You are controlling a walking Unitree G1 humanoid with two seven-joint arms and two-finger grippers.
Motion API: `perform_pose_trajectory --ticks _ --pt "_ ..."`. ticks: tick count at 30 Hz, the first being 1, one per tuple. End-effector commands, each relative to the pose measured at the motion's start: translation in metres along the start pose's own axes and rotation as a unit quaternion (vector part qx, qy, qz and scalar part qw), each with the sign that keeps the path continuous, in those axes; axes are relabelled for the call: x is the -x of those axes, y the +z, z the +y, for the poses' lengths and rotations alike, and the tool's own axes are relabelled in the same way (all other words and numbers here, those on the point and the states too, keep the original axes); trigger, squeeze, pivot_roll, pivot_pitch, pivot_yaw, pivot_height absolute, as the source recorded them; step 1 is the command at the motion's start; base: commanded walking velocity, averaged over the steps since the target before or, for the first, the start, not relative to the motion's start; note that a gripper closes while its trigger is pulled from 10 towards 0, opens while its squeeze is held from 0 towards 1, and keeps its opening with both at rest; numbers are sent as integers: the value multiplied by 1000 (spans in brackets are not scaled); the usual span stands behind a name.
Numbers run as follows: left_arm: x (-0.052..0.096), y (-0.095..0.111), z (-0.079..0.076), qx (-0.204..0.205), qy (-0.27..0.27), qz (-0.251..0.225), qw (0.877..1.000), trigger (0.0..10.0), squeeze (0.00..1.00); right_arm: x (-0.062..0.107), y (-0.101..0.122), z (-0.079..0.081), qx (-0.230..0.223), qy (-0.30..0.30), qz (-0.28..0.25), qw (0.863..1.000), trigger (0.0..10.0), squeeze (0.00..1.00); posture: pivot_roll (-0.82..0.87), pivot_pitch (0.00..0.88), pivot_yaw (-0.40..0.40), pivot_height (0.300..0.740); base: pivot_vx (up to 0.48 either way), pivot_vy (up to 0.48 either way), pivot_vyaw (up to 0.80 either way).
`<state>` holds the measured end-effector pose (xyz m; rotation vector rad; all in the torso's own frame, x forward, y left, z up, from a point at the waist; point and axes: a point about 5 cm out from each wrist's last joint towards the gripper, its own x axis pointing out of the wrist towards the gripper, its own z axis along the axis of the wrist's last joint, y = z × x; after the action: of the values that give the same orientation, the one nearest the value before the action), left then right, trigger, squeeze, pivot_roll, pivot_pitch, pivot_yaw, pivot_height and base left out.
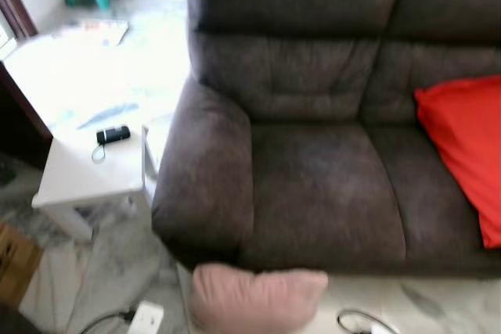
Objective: Move the pillow to the sofa from floor
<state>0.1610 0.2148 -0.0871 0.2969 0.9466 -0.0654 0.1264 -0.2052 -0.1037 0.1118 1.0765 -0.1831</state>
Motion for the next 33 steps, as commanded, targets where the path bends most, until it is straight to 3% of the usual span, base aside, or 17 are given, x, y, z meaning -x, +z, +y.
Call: perform_pose_trajectory --ticks 1,5,9,13,15,16,17,22,26,33 --pt "1 -3 -7 -4 -7 1 1000 10000 0 2 -5 -9 -3 -12 4 1000 10000 0 -35 91 -29 740 0 0 0" --pt "-1 8 -1 14 12 -28 999 10000 0 2 -2 -8 -17 -7 -12 1000 10000 0 -40 93 -30 740 0 0 0" --pt "-3 39 10 32 41 -106 993 10000 0 2 2 -9 -12 -14 -37 999 10000 0 -24 93 -33 740 0 0 0" --pt "-1 73 19 32 80 -196 977 10000 0 3 9 -8 8 -1 -73 997 10000 0 -32 95 -35 740 0 0 0" --pt "1 81 20 34 85 -218 972 10000 0 3 12 -7 14 8 -83 996 10000 0 -31 94 -37 740 0 0 0" --pt "6 102 23 41 98 -278 955 10000 0 4 15 -6 16 20 -102 994 10000 0 -36 92 -36 740 0 0 0" --pt "10 112 24 43 105 -306 945 10000 0 5 17 -6 15 24 -111 993 10000 0 -36 92 -36 740 0 0 0" --pt "27 138 24 29 124 -398 909 10000 0 7 21 -7 -8 13 -152 988 10000 0 -35 83 -35 740 0 0 0" --pt "38 144 22 26 123 -434 892 10000 0 9 25 -6 5 17 -178 984 10000 0 -37 69 -28 740 0 0 0" --pt "49 146 20 31 123 -456 881 10000 0 12 27 -7 -7 17 -208 978 10000 0 -37 52 -22 740 0 0 0"
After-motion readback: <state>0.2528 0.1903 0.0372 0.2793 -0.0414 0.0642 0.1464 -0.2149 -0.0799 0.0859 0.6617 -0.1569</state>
